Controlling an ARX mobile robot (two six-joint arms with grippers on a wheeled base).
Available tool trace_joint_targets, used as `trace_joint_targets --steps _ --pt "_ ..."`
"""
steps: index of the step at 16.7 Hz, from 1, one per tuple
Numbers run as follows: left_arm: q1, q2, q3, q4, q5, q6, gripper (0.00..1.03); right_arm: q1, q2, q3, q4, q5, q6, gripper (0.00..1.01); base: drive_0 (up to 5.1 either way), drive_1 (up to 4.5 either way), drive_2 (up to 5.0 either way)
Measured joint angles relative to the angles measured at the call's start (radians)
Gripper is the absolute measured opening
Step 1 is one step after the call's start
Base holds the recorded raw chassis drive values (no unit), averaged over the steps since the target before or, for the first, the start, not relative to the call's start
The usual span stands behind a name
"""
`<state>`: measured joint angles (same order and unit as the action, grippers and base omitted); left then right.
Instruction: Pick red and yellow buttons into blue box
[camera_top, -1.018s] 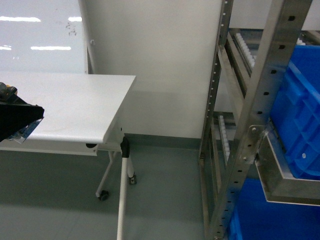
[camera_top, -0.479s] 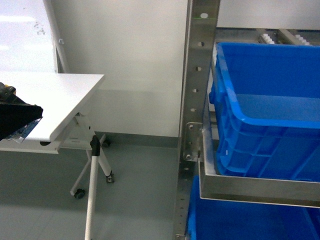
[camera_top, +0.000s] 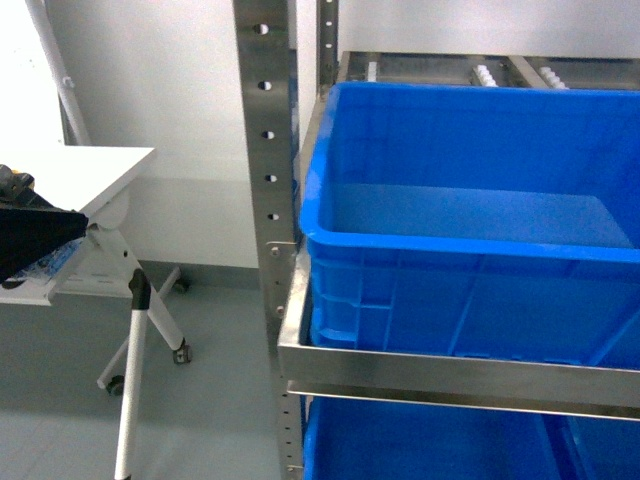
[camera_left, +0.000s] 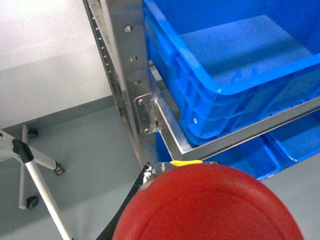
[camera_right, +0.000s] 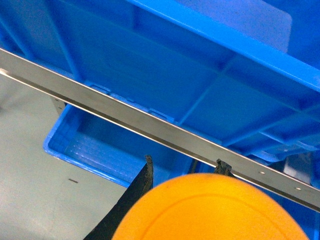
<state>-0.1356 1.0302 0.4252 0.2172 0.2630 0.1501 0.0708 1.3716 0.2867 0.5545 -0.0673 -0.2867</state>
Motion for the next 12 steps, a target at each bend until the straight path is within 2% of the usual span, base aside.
trace_joint_targets --steps 12 --pt "0.000 0.000 0.000 0.002 0.000 0.000 0.25 0.000 0.000 0.000 0.001 0.000 0.000 0.31 4.9 -2.40 -2.4"
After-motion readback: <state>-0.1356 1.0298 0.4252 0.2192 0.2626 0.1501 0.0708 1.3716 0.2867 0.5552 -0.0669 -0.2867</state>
